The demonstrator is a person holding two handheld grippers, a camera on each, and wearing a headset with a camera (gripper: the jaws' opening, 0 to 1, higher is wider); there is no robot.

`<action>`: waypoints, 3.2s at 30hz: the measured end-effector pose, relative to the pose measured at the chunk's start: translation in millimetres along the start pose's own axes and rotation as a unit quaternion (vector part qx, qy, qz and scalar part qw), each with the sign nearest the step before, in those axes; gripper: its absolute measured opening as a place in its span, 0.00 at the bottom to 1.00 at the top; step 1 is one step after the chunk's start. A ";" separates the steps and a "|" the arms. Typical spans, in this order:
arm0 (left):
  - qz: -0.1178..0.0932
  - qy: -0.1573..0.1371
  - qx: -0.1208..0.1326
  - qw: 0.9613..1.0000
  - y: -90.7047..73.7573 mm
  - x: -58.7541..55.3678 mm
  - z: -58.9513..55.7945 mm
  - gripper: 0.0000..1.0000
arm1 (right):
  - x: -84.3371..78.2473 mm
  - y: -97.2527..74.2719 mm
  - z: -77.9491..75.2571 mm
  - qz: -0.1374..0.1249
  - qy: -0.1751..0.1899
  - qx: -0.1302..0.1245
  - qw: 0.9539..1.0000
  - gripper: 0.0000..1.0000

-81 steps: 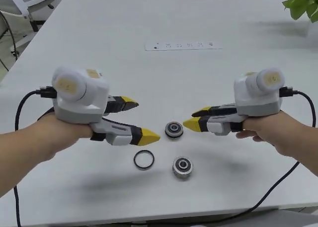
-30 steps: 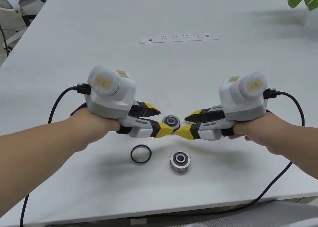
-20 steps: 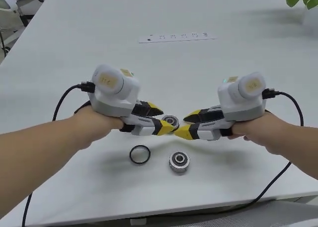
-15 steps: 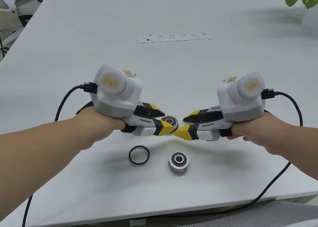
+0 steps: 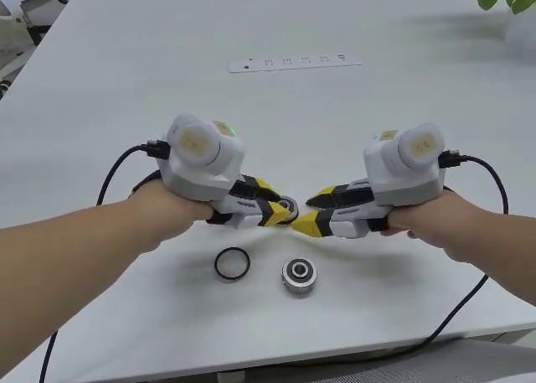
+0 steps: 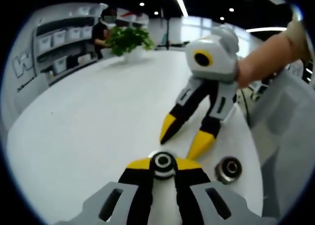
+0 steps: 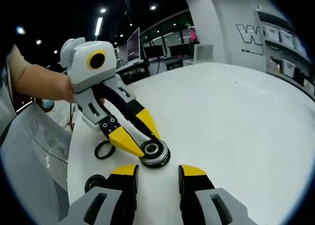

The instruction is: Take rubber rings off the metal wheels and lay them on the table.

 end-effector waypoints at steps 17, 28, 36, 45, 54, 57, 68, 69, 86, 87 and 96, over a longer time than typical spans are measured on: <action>-0.003 0.013 0.005 1.000 0.4 -2.0 0.1 0.14 | 5.9 13.6 1.4 0.001 -0.018 0.012 1.000 0.30; -0.005 0.013 0.003 1.000 -0.2 -1.2 -4.7 0.14 | 5.6 11.9 0.5 0.001 -0.020 0.016 1.000 0.25; -0.005 0.021 0.002 1.000 1.0 -1.2 -4.5 0.13 | 4.6 9.4 2.0 0.007 -0.021 0.016 1.000 0.23; -0.007 0.017 0.003 1.000 2.4 -1.2 -4.1 0.13 | 1.0 6.7 0.8 0.011 -0.011 0.014 1.000 0.20; -0.007 0.013 0.006 1.000 2.1 -0.9 -3.9 0.13 | -2.2 2.9 0.4 0.024 -0.017 0.007 1.000 0.09; -0.008 0.009 0.008 1.000 2.4 -1.1 -2.9 0.13 | -3.6 2.1 0.9 0.019 -0.005 0.008 1.000 0.05; -0.008 0.005 0.014 1.000 1.5 -1.2 -3.8 0.13 | -5.1 0.0 -0.6 0.003 0.037 -0.003 0.999 0.00; -0.007 0.005 0.014 1.000 1.6 -1.2 -3.9 0.13 | -4.6 -0.1 -0.7 0.000 0.042 -0.004 0.999 0.00; -0.002 -0.003 0.019 1.000 0.3 -0.5 -4.6 0.13 | 8.5 -4.6 -2.8 -0.063 0.127 0.001 0.990 0.00; -0.002 -0.002 0.019 1.000 0.3 -0.5 -4.6 0.13 | 8.8 -4.5 -2.4 -0.063 0.128 0.002 0.990 0.00; 0.001 0.000 0.019 1.000 0.0 -0.9 -4.3 0.13 | 11.3 -4.3 -0.8 -0.068 0.138 0.009 0.988 0.00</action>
Point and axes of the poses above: the centre of the closed fingertips' face, and the gripper's own axes: y roughly forward along the fingers, z roughly to its left, x roughly out of its top, the point moved 4 cm from there along -y, roughly backward along the fingers, and after that the axes turned 6 degrees about x, right-handed, at the moved point
